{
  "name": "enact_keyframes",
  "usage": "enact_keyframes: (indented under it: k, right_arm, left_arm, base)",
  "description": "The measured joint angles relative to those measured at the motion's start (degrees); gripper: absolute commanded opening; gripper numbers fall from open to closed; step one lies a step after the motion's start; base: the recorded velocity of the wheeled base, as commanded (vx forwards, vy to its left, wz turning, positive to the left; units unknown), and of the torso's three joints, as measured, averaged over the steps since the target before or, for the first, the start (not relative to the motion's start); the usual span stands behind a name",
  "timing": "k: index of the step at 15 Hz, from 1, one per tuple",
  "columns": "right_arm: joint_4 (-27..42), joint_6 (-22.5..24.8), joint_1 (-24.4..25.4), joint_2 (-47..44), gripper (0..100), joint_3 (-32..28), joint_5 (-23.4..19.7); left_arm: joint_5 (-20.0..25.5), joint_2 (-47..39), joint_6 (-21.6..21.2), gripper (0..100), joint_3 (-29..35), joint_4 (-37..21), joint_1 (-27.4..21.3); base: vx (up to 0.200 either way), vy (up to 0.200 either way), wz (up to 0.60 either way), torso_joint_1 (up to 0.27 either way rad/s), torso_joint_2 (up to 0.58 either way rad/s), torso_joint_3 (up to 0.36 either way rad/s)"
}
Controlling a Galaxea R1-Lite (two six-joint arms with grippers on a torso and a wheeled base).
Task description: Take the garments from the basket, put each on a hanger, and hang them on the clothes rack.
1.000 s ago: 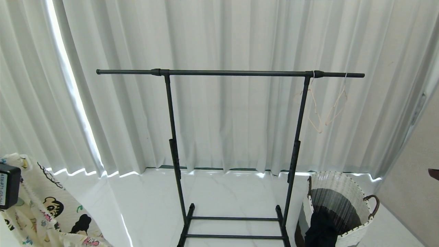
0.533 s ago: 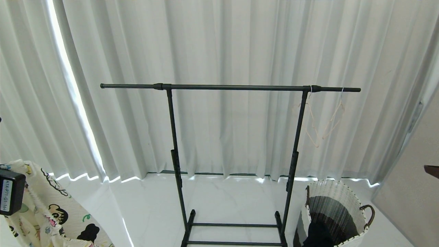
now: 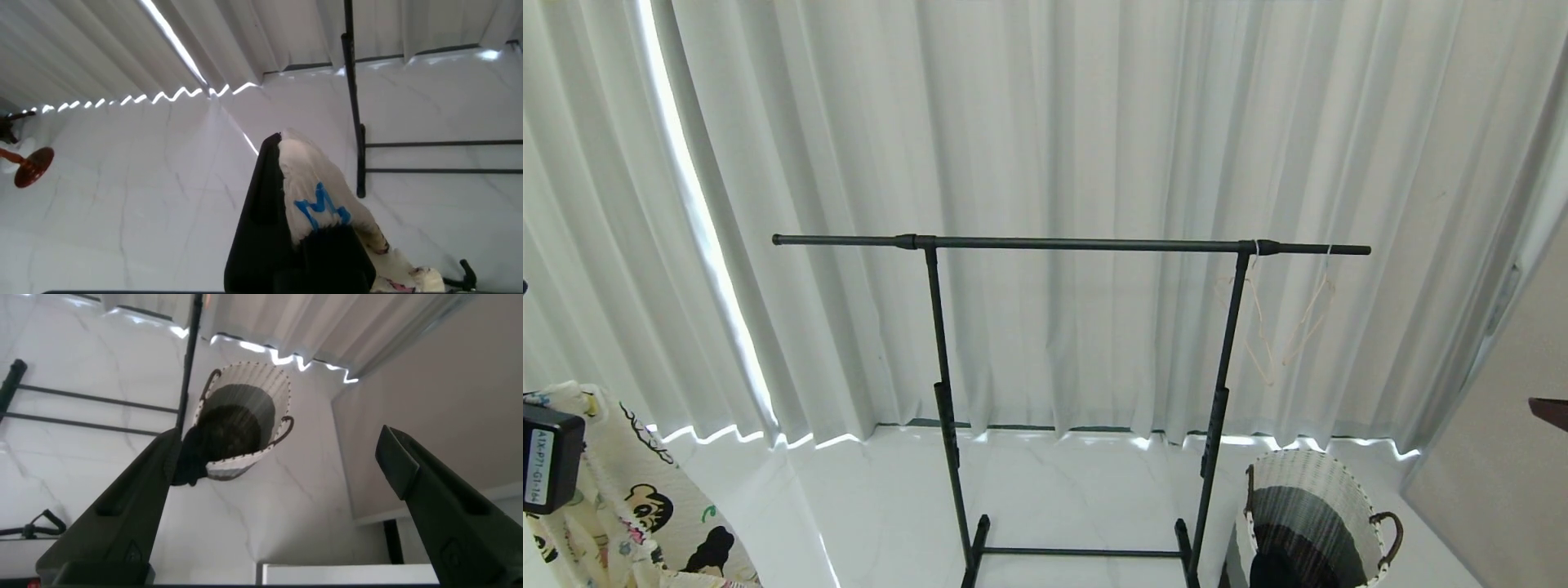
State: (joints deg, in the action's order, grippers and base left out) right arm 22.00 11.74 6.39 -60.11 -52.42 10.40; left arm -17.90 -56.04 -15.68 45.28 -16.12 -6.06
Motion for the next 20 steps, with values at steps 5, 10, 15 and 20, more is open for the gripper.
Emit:
enact_keyframes:
  k: [5,10,15,20]
  right_arm:
    - [0.13,0.11,0.0,0.99,100,0.44,-0.11]
    - [0.09,0.22,0.0,1.51,100,0.66,-0.17]
    - [0.05,0.2,0.02,1.51,100,0.63,-0.59]
    - [-0.06,-0.06,0.02,1.11,100,0.72,-0.57]
  left_arm:
    - [0.09,1.0,-0.05,0,-0.18,-0.02,-0.17]
    - [0.09,3.04,-0.06,0,-2.12,-0.05,-0.16]
    - [0.06,3.93,-0.05,0,-2.39,-0.02,-0.16]
    - [0.11,4.39,0.02,0,-2.32,-0.06,-0.16]
  base:
    - [0.2,-0.2,0.0,0.021,-0.03,-0.017]
    - [0.08,-0.08,0.0,0.004,0.0,0.0]
    - [0.0,0.0,0.0,0.0,0.0,0.0]
    - [0.04,0.0,0.0,0.0,0.0,0.001]
